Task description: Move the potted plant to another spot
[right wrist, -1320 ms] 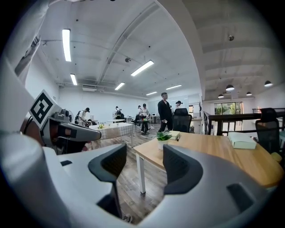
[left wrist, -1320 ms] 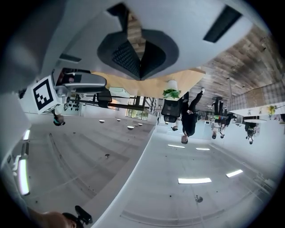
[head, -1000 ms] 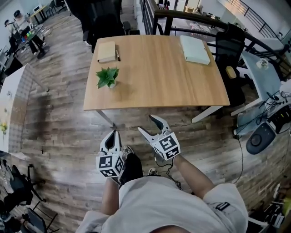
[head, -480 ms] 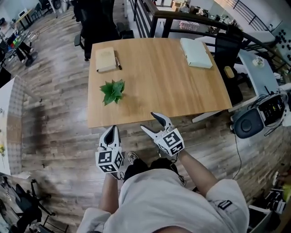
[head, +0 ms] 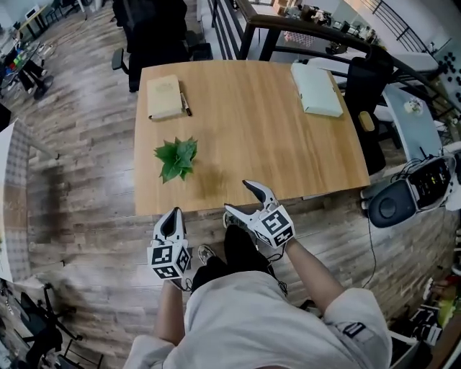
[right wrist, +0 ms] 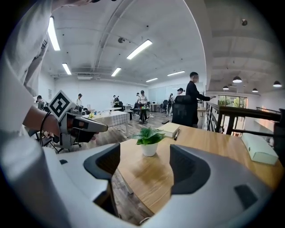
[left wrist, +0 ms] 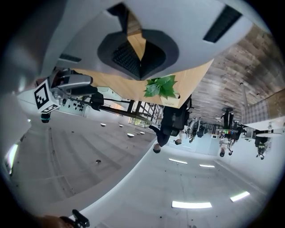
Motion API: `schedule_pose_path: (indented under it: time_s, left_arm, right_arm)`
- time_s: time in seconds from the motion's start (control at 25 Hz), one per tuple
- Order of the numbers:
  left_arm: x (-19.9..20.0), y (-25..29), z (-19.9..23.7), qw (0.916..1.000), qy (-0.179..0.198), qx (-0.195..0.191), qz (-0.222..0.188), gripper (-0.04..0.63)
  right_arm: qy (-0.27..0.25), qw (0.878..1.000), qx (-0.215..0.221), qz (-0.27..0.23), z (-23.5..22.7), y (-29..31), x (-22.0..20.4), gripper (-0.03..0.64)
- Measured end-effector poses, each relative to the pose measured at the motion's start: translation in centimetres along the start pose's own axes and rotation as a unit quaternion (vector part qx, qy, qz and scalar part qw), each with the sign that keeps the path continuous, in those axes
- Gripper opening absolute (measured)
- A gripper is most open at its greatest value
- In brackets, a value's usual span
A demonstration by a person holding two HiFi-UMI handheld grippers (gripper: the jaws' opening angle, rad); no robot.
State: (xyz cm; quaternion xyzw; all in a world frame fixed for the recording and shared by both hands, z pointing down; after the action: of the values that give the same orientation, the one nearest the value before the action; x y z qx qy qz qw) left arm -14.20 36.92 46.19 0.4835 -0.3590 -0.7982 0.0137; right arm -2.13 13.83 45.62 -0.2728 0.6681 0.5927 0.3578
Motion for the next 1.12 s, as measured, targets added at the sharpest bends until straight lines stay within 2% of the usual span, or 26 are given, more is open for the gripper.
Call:
schedule_pose_path:
  time_s: [0.24, 0.56, 0.88, 1.12]
  left_arm:
    - [0.7, 3.3, 1.0, 0.9982, -0.026, 0.05, 0.02, 0.012]
    - [1.5, 7.3, 1.4, 0.9898, -0.07, 0.116, 0.045, 0.012]
    - [-0.7, 9.3, 2.0, 0.9763, -0.134, 0.157, 0.065, 0.012]
    - [-2.3, 10.1, 3.2, 0.9705, -0.154, 0.167, 0.081, 0.012]
  right_arm:
    - [-0.019, 0.999, 0.051, 0.008, -3.9, 4.0, 0.7, 0.356]
    - [-0.076, 0.989, 0.121, 0.028, -9.1, 9.2, 2.2, 0.365]
    - [-0.099, 0.977, 0.179, 0.054, -10.4, 14.0, 1.3, 0.367]
    - [-0.117, 0.972, 0.197, 0.048, -9.6, 17.5, 1.2, 0.37]
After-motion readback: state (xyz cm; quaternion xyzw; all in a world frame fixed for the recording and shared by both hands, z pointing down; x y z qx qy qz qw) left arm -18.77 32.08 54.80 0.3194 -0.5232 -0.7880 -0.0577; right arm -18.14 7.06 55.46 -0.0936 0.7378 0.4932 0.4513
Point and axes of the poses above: the fingertips, and each gripper's own axes: y forward along the fingers, z to its left, x out of its top, the point moved 8 cm from there along -y, backward along the fingers, and after that the axes turned 14 degrees about z, right-handed, at the moved point
